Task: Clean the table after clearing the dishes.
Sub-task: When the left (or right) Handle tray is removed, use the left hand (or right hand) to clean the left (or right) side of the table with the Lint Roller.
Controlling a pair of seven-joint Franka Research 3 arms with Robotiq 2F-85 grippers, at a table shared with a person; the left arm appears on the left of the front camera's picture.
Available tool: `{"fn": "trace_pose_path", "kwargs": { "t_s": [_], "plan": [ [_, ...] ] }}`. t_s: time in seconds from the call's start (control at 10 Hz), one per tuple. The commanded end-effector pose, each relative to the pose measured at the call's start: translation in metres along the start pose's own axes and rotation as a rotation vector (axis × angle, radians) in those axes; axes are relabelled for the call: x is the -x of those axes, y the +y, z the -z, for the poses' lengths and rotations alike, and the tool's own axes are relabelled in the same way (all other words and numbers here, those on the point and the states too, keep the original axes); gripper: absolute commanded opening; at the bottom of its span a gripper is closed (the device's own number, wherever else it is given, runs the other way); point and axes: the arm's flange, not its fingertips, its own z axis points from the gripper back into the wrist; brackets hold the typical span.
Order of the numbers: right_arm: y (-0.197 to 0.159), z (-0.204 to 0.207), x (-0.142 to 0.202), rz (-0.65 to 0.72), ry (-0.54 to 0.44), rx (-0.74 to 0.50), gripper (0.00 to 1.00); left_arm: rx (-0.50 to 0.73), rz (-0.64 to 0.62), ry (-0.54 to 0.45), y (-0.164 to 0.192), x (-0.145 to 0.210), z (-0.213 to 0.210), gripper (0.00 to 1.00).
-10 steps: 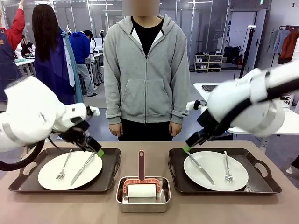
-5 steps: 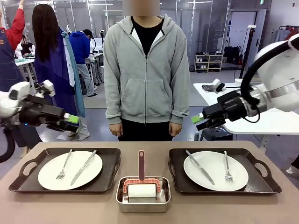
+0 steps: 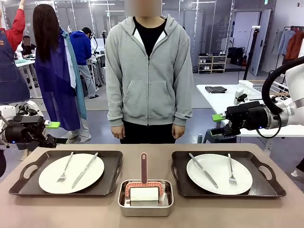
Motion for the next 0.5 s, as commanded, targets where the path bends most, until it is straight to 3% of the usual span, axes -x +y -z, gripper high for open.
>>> {"fn": "trace_pose_path", "kwargs": {
  "t_s": [0.0, 0.3, 0.4],
  "plan": [
    [0.009, 0.006, -0.002, -0.024, 0.014, 0.000, 1.00, -0.022, 0.047, -0.001, -0.022, 0.000, 0.004, 1.00],
    [0.006, 0.007, -0.002, -0.013, 0.013, -0.004, 1.00, -0.003, 0.040, 0.009, -0.018, -0.006, 0.004, 1.00],
    [-0.005, -0.030, 0.000, 0.080, -0.065, -0.079, 1.00, -0.010, 0.023, 0.011, -0.010, -0.011, -0.027, 1.00]
  ]
}}
